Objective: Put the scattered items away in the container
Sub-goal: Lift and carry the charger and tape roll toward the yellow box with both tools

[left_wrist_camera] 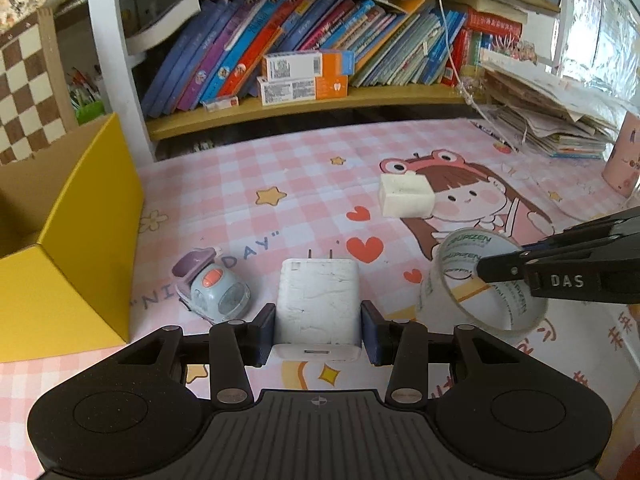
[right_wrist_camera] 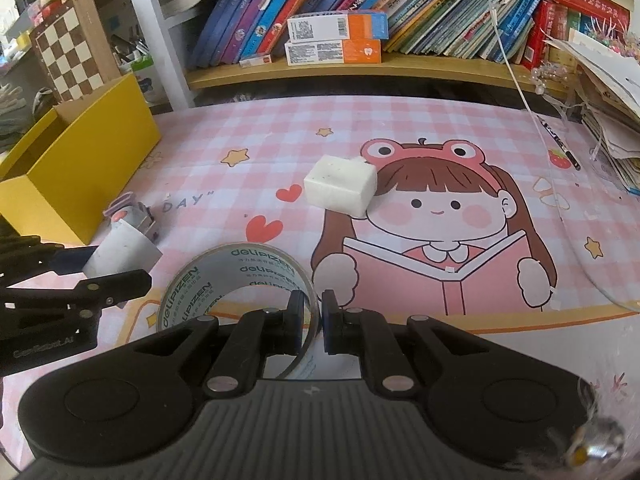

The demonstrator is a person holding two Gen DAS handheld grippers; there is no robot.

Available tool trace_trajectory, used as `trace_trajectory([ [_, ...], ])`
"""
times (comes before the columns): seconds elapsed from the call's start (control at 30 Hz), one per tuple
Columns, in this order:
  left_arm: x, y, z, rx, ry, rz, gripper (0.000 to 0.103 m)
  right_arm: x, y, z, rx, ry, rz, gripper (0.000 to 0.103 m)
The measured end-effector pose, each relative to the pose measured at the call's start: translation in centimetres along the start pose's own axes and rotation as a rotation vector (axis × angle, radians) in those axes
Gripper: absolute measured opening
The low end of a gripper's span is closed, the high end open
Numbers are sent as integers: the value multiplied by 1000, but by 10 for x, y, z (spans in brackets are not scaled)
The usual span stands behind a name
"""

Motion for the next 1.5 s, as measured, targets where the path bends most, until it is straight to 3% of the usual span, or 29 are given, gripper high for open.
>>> trace_trajectory([
  [0.43, 5, 32, 5, -21, 90, -57, 42, 0, 7, 6, -39, 34, -18, 9],
  [0.73, 6, 44, 2, -33, 92, -78, 42, 1, 12, 10, -58, 41, -35, 9],
  [1.07, 7, 52, 5, 12, 58, -109, 42, 6, 16, 18, -35, 5, -40, 9],
  [1.5, 18, 72, 55, 88, 6, -144, 42, 2, 17, 77, 19, -32, -63, 9],
])
Point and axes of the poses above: each gripper's, at about its wrist camera, not at the fingertips, and y roughly against the way its jaws point, z to its left, x to its underside, the point moved 6 cm from there along -y, roughly the way its jaws point, and after that the axes turned 13 degrees about z, right-handed, at the moved point
